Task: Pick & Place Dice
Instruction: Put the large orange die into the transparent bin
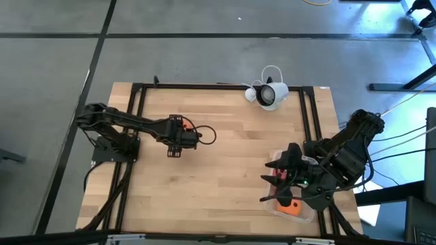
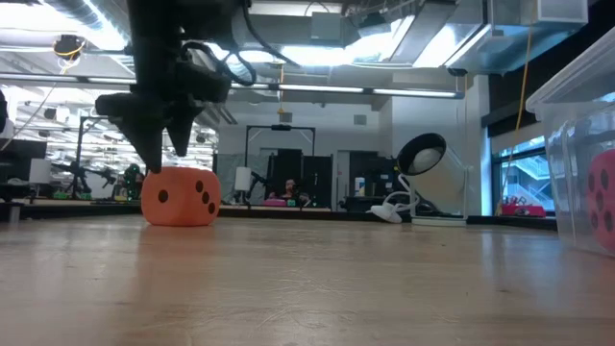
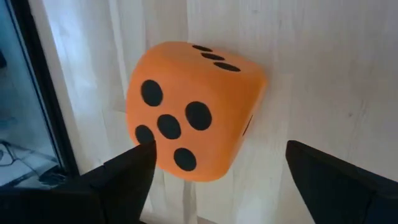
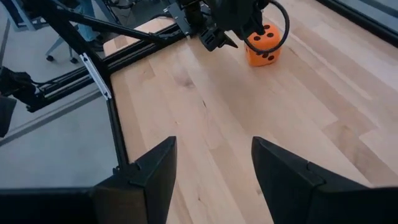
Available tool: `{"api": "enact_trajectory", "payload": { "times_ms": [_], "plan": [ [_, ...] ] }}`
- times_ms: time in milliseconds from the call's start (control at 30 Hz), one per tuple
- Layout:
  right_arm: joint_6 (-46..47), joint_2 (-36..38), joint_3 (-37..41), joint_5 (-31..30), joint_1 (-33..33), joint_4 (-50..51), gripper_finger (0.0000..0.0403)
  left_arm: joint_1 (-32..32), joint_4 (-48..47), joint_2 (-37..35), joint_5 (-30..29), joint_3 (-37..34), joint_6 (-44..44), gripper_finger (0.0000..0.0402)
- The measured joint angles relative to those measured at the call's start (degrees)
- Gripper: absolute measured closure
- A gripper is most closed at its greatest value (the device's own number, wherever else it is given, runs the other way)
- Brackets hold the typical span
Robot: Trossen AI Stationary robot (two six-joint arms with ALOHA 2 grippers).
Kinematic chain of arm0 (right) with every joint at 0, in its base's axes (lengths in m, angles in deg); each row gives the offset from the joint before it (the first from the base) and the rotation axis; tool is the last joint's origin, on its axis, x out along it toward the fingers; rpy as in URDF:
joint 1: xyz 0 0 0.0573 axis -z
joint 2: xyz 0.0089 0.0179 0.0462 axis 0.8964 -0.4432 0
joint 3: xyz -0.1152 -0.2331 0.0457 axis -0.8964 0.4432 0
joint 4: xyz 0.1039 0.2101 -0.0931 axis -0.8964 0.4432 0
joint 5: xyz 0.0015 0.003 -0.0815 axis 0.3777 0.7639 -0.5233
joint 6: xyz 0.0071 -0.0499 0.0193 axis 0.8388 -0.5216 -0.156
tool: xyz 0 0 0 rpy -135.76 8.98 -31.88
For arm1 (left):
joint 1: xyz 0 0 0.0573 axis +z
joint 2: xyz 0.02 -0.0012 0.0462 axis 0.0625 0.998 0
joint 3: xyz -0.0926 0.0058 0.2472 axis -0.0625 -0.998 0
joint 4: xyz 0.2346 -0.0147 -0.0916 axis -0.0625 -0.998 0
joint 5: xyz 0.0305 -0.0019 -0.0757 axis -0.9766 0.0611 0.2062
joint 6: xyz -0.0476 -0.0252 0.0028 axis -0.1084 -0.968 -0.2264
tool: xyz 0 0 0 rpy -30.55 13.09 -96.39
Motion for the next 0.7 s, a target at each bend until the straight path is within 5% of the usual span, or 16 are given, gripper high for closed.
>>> {"api": "enact_trajectory", "payload": {
  "times_ms": [133,433,700],
  "plan": [
    [-0.03,0.0,0.0,-0.02,0.0,0.5,0.0197,0.62,-0.04,2.97,-0.22,0.0,0.07,0.0034],
    [0.94,0.0,0.0,0.0,0.0,0.65,0.0197,1.68,-0.02,11.98,-12.23,0.0,0.36,0.003],
    [3.64,0.0,0.0,0.0,0.0,0.65,0.0197,2.3,0.34,19.63,-13.49,0.11,0.7,0.0034]
  ]
}}
